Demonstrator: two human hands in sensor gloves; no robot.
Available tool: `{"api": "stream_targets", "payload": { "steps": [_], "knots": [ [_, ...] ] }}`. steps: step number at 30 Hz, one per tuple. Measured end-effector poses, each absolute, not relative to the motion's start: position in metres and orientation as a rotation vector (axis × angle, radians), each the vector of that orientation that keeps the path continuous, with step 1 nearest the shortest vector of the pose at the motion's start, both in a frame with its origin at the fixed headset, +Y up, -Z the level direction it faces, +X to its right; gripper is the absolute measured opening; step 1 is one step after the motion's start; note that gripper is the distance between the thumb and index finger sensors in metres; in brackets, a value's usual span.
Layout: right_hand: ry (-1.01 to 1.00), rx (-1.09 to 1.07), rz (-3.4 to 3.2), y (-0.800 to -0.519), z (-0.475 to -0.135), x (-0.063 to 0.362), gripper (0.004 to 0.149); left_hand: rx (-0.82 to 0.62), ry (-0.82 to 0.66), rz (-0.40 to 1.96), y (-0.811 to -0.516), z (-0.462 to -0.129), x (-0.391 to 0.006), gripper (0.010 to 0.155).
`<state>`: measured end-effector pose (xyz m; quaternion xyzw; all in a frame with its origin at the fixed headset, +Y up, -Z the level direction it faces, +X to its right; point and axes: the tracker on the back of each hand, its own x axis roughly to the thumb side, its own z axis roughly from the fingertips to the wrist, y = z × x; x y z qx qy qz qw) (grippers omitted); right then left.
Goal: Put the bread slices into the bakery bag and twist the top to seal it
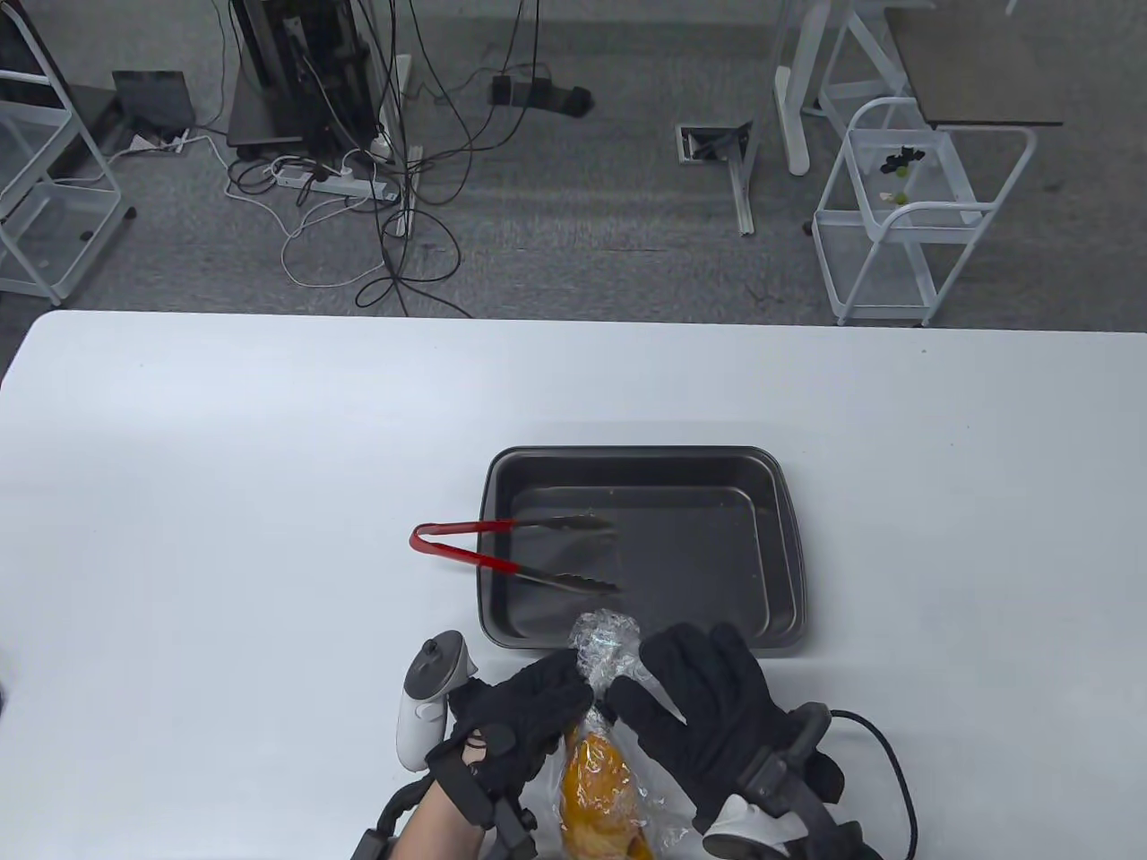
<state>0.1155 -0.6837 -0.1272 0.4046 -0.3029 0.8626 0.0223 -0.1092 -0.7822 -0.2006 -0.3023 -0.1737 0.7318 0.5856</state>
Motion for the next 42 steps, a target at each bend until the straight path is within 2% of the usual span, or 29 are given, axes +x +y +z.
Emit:
{"api": "stream_targets", "payload": {
  "steps": [3, 5, 8, 13, 15, 16, 18, 19, 22, 24, 28, 30, 32, 36, 39, 42],
  "knots": [
    [-1.119, 1.366, 2.665, -0.687, -0.12, 0.108, 0.072, -0.719, -0.476, 1.652, -0.782, -0.201, -0.104, 0.061],
    [-1.254, 1.384, 2.604, -0.688, -0.115, 0.104, 0.059, -0.691, -0.462, 1.646, -0.78, -0.198, -0.1, 0.061],
    [-1.311, 1.39, 2.576, -0.688, -0.113, 0.101, 0.045, -0.655, -0.472, 1.599, -0.779, -0.197, -0.097, 0.061],
    [-1.321, 1.347, 2.587, -0.688, -0.115, 0.102, 0.043, -0.628, -0.494, 1.608, -0.778, -0.198, -0.098, 0.063],
    [-1.186, 1.158, 2.579, -0.684, -0.122, 0.111, 0.056, -0.509, -0.434, 1.606, -0.775, -0.198, -0.105, 0.064],
    [-1.036, 1.033, 2.577, -0.683, -0.126, 0.117, 0.063, -0.429, -0.382, 1.582, -0.771, -0.197, -0.11, 0.064],
    [-0.78, 0.908, 2.514, -0.681, -0.134, 0.125, 0.069, -0.355, -0.323, 1.51, -0.763, -0.197, -0.117, 0.065],
    [-0.626, 0.889, 2.482, -0.682, -0.136, 0.126, 0.071, -0.327, -0.321, 1.454, -0.759, -0.195, -0.12, 0.066],
    [-0.421, 0.895, 2.562, -0.689, -0.138, 0.118, 0.078, -0.178, -0.265, 1.382, -0.751, -0.19, -0.124, 0.066],
    [-0.332, 0.888, 2.623, -0.695, -0.137, 0.107, 0.083, -0.072, -0.201, 1.335, -0.747, -0.184, -0.126, 0.066],
    [-0.18, 0.815, 2.782, -0.709, -0.138, 0.086, 0.095, 0.007, -0.136, 1.33, -0.745, -0.176, -0.126, 0.067],
    [-0.289, 0.741, 2.822, -0.713, -0.137, 0.08, 0.09, -0.004, -0.132, 1.347, -0.747, -0.176, -0.126, 0.067],
    [-0.41, 0.765, 2.79, -0.712, -0.135, 0.078, 0.081, -0.009, -0.136, 1.359, -0.748, -0.177, -0.127, 0.066],
    [-0.498, 0.756, 2.66, -0.704, -0.133, 0.083, 0.056, 0.004, -0.206, 1.341, -0.746, -0.18, -0.126, 0.066],
    [-0.498, 0.73, 2.578, -0.693, -0.135, 0.093, 0.047, 0.033, -0.279, 1.284, -0.741, -0.18, -0.124, 0.067],
    [-0.389, 0.702, 2.541, -0.676, -0.14, 0.108, 0.044, 0.056, -0.353, 1.236, -0.736, -0.178, -0.122, 0.072]
  ]
}}
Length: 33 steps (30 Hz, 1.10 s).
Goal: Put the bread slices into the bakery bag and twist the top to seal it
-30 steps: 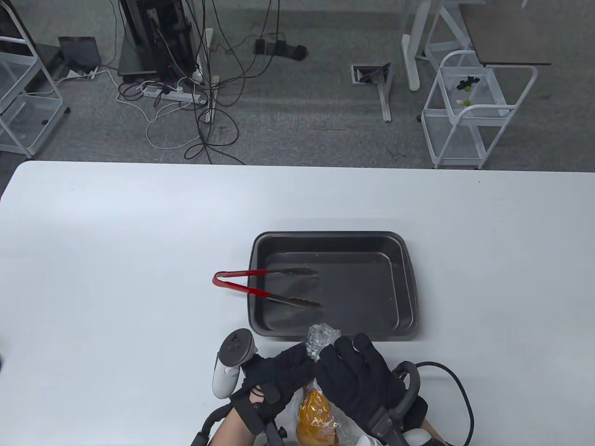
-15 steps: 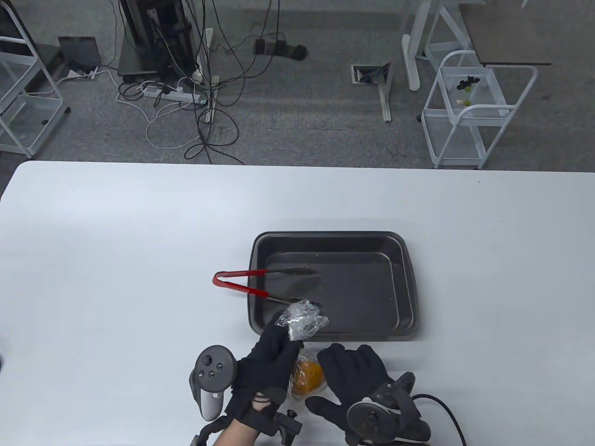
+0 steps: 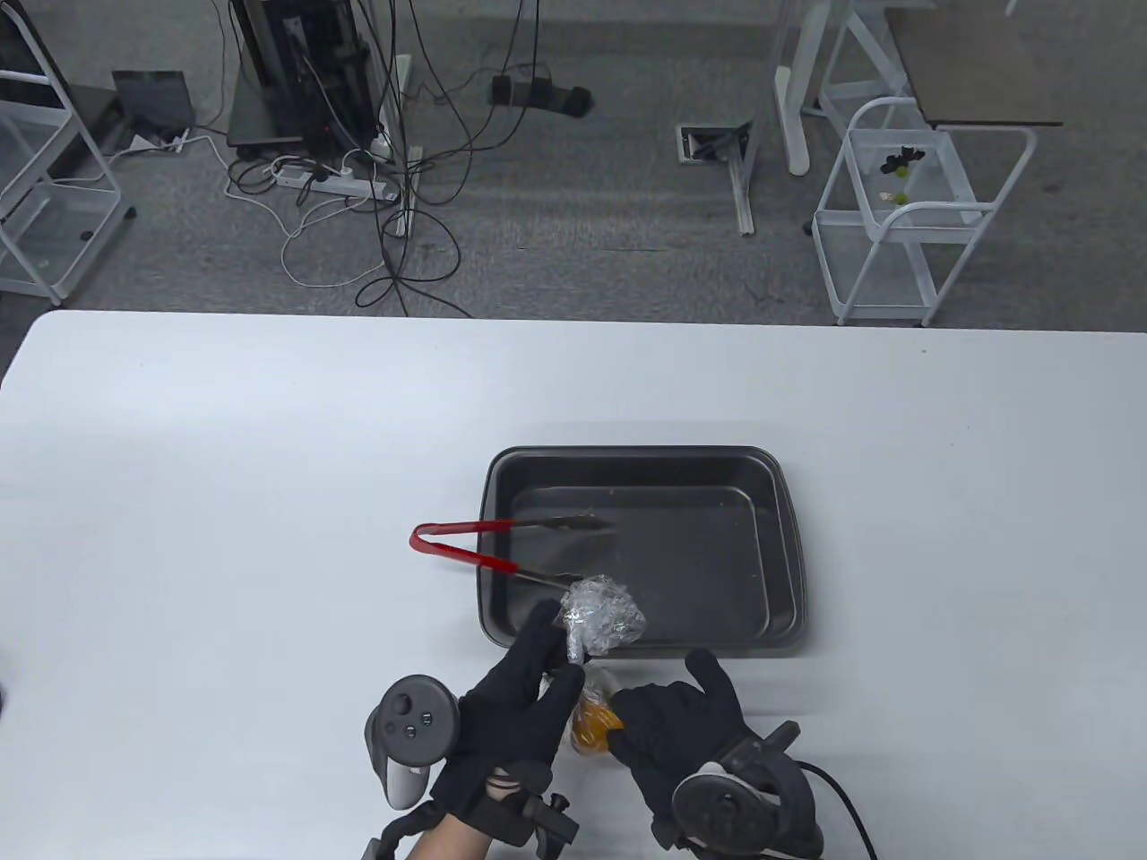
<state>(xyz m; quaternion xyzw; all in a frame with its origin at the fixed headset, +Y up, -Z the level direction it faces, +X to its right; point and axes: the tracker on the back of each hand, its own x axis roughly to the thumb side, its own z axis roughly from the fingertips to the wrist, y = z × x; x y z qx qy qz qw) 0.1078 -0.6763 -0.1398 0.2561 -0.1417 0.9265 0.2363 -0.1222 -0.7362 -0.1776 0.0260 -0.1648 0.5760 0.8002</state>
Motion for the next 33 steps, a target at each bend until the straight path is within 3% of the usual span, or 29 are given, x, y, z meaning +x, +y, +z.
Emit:
{"api": "stream_targets", "payload": {
  "steps": [7, 10, 13, 18, 22, 27, 33],
  "knots": [
    [-0.571, 0.542, 2.729, -0.619, -0.147, 0.162, 0.043, 0.222, -0.338, 0.785, -0.725, -0.172, -0.12, 0.075],
    [-0.687, 0.317, 2.981, -0.596, -0.153, 0.193, 0.043, 0.236, -0.313, 0.522, -0.725, -0.172, -0.115, 0.076],
    [-0.738, 0.106, 3.209, -0.593, -0.164, 0.213, 0.043, 0.203, -0.291, 0.405, -0.728, -0.175, -0.112, 0.077],
    [-0.63, -0.211, 3.52, -0.624, -0.198, 0.228, 0.042, 0.167, -0.251, 0.361, -0.734, -0.18, -0.113, 0.077],
    [-0.442, -0.406, 3.647, -0.67, -0.23, 0.233, 0.042, 0.141, -0.241, 0.373, -0.736, -0.183, -0.116, 0.077],
    [-0.263, -0.461, 3.645, -0.719, -0.26, 0.225, 0.042, 0.13, -0.251, 0.38, -0.736, -0.184, -0.116, 0.077],
    [-0.109, -0.472, 3.55, -0.742, -0.28, 0.212, 0.043, 0.12, -0.252, 0.384, -0.738, -0.185, -0.116, 0.077]
  ]
}}
